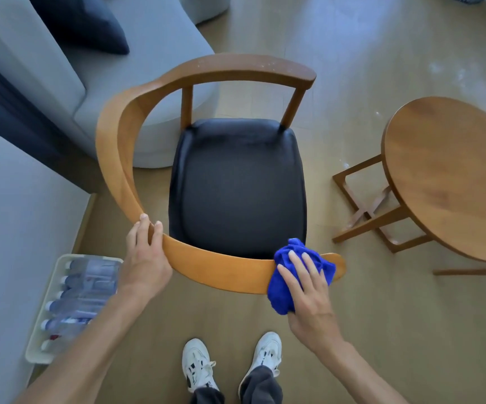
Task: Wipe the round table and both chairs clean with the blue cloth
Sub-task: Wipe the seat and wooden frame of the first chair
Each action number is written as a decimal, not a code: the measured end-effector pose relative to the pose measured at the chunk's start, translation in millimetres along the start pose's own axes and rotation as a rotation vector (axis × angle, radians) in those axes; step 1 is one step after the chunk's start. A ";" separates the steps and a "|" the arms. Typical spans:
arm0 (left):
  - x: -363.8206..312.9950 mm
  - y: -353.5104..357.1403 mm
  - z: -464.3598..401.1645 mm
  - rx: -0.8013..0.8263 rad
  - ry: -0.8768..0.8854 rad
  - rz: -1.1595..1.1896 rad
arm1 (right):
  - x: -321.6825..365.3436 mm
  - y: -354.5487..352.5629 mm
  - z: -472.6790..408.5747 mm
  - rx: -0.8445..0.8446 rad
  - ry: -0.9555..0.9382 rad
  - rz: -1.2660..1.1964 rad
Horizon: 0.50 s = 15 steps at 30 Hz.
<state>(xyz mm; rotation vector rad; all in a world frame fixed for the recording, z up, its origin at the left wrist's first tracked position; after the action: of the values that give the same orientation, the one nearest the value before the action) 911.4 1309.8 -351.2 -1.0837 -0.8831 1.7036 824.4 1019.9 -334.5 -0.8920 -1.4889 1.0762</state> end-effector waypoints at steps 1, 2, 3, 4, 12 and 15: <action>0.4 -0.5 0.4 0.000 0.013 -0.003 | 32.5 9.9 -7.8 0.016 -0.063 -0.020; 1.3 -1.4 0.4 -0.005 0.027 -0.001 | 66.9 21.1 -19.3 0.041 -0.107 -0.040; 3.6 -2.9 -1.1 -0.016 0.045 0.014 | 100.7 32.4 -34.8 0.073 -0.132 -0.071; 6.0 -5.9 -3.4 -0.026 0.068 0.052 | 131.9 42.4 -52.6 0.095 -0.141 -0.113; 15.4 -24.0 -0.1 -0.010 0.089 0.478 | 167.0 71.3 -101.1 0.304 -0.220 -0.219; -20.7 -14.4 17.3 -0.065 0.275 0.276 | 132.0 59.6 -67.2 0.319 -0.293 -0.207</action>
<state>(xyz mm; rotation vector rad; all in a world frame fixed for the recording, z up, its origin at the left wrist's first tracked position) 904.1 1293.6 -326.4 -1.4986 -0.6403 1.6998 866.9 1173.3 -346.1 -0.3603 -1.5489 1.2823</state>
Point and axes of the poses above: each hand's wrist, its own z-axis away from the middle knuckle, its own y-axis out of the palm, x = y × z, the point moved 7 cm from there along -z, towards the middle knuckle
